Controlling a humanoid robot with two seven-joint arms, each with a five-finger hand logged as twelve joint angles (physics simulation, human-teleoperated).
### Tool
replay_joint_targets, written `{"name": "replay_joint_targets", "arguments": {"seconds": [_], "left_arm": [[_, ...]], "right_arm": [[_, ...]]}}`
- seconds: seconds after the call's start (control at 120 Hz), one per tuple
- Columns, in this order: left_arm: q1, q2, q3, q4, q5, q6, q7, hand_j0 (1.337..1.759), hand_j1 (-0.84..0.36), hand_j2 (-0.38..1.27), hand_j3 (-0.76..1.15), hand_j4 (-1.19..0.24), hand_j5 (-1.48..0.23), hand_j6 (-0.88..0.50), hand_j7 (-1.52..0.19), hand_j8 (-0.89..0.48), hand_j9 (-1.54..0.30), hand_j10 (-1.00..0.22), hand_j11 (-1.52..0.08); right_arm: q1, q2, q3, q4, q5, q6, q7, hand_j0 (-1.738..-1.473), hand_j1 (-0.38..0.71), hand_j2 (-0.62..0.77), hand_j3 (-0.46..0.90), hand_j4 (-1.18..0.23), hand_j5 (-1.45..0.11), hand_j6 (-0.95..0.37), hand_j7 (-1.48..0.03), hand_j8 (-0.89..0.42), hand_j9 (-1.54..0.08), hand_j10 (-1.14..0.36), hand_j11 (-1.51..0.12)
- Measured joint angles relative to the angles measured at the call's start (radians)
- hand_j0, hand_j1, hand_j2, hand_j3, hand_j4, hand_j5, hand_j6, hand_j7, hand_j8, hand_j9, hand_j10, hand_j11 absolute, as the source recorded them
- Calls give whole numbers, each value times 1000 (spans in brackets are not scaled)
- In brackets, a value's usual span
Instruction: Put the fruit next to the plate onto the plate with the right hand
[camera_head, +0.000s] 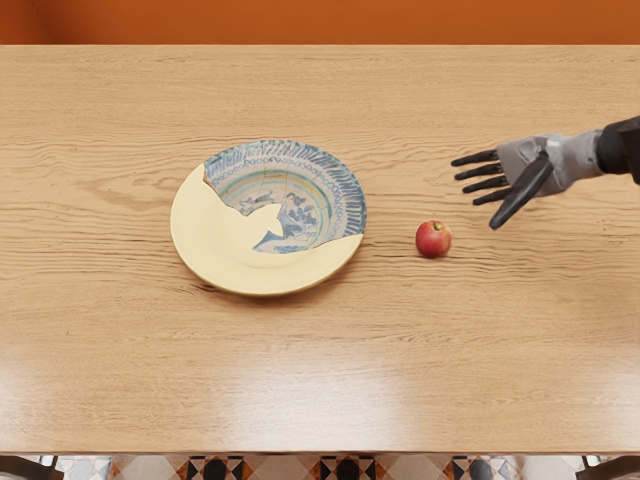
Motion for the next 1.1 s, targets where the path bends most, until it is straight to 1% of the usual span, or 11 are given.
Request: {"name": "replay_joint_targets", "arguments": {"seconds": [0.125, 0.2, 0.242, 0.283, 0.333, 0.383, 0.442, 0.517, 0.608, 0.733, 1.1], "left_arm": [[0, 0, 0, 0, 0, 0, 0, 1658, 342, 1, 0, -6, -7, -6, -7, -6, -7, -6, -7], [0, 0, 0, 0, 0, 0, 0, 1658, 343, 1, 0, -6, -7, -6, -7, -6, -7, -6, -7], [0, 0, 0, 0, 0, -1, 0, 1658, 342, 1, 0, -6, -7, -6, -7, -6, -7, -6, -7], [0, 0, 0, 0, 0, 0, 0, 1658, 342, 1, 0, -6, -7, -6, -7, -6, -7, -6, -7], [0, 0, 0, 0, 0, 0, 0, 1658, 342, 1, 0, -6, -8, -6, -8, -6, -8, -6, -8], [0, 0, 0, 0, 0, 0, 0, 1658, 342, 1, 0, -6, -8, -6, -8, -6, -8, -6, -8], [0, 0, 0, 0, 0, 0, 0, 1658, 342, 1, 0, -6, -8, -7, -8, -6, -8, -6, -8], [0, 0, 0, 0, 0, 0, 0, 1658, 342, 1, 0, -6, -7, -6, -7, -6, -7, -6, -7], [0, 0, 0, 0, 0, 0, 0, 1658, 342, 1, 0, -6, -7, -6, -7, -6, -7, -6, -7], [0, 0, 0, 0, 0, 0, 0, 1658, 342, 1, 0, -6, -7, -6, -7, -6, -7, -6, -7], [0, 0, 0, 0, 0, 0, 0, 1658, 342, 1, 0, -6, -8, -6, -8, -6, -8, -6, -8]], "right_arm": [[7, 0, 8, 1, -28, 0, -2, -1658, -349, -1, 0, -1, 0, -1, 0, -1, 0, 0, 0], [34, 2, 13, 10, -168, 0, -2, -1658, -338, -2, 0, -10, -11, -9, -11, -9, -11, -9, -11], [62, 3, 17, 47, -266, 0, -2, -1658, -318, -6, 0, -27, -34, -27, -34, -27, -34, -26, -34], [82, -1, 26, 137, -379, -19, -2, -1658, -301, -8, 0, -41, -52, -41, -52, -41, -52, -41, -52], [78, -24, 22, 320, -530, -168, -2, -1658, -300, -9, 0, -42, -53, -42, -53, -42, -53, -41, -53], [42, -31, 14, 448, -634, -325, -2, -1658, -311, -7, 0, -33, -42, -34, -42, -33, -42, -33, -42], [-6, -15, 8, 537, -707, -489, -2, -1658, -321, -5, 0, -26, -32, -26, -31, -26, -31, -25, -31], [-74, 18, 3, 597, -771, -653, -2, -1658, -330, -3, 0, -19, -22, -20, -22, -19, -22, -18, -22], [-127, 69, -5, 626, -842, -797, -3, -1658, -337, -1, 0, -13, -14, -14, -14, -13, -14, -13, -14], [-158, 120, -16, 614, -899, -881, -3, -1658, -343, 0, 0, -8, -8, -9, -8, -9, -8, -8, -8], [-222, 143, -68, 583, -1023, -1015, -3, -1658, -319, -4, 0, -28, -34, -29, -34, -28, -34, -28, -34]]}}
